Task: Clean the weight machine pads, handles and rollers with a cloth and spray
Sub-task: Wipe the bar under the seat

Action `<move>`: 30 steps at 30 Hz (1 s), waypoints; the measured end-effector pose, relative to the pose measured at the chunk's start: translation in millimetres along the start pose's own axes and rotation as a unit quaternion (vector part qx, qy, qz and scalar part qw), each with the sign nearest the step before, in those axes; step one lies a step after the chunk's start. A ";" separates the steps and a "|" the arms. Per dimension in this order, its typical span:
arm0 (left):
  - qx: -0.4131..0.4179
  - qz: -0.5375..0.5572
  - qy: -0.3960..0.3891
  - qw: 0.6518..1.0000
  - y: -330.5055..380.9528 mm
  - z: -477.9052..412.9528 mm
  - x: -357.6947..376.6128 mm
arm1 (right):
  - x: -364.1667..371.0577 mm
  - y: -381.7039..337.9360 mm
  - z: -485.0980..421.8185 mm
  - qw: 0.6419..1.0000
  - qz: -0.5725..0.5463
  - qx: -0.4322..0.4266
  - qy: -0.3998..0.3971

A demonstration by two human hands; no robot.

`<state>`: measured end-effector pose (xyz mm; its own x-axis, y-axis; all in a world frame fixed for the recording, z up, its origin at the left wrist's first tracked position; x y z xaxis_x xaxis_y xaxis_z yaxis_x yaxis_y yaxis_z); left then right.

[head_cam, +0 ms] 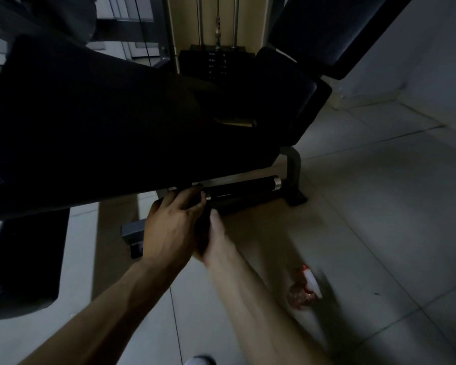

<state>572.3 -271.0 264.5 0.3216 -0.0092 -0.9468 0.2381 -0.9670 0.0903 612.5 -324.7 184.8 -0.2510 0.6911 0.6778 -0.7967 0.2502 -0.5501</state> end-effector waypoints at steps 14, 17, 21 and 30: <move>-0.010 0.037 -0.024 0.999 -4.2 -4.2 -6.6 | -36.3 -41.2 43.7 0.949 -0.257 -0.139 0.119; -0.017 0.039 -0.034 0.999 -2.6 -4.9 -11.9 | -31.1 -39.1 43.7 0.960 -0.194 -0.154 0.131; -0.016 0.040 -0.041 0.998 0.1 -7.1 -15.6 | -6.8 -36.7 32.8 0.977 -0.067 -0.152 0.134; 0.028 0.038 -0.027 0.999 -1.8 -8.8 -19.2 | 5.0 -53.5 -22.4 0.973 -0.057 -0.138 0.173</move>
<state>573.8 -266.8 285.2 0.2862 -0.0947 -0.9535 0.1638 -0.9756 0.1461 666.2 -319.5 206.7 0.0692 0.8229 0.5640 -0.6179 0.4792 -0.6233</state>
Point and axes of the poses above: each hand's wrist, its own z-axis away from the middle knuckle, its own x-axis out of the palm, y = z × x, the point moved 7 cm from there along -z, towards the middle knuckle, and after that the axes turned 4 degrees about -y, right-handed, at the moved point
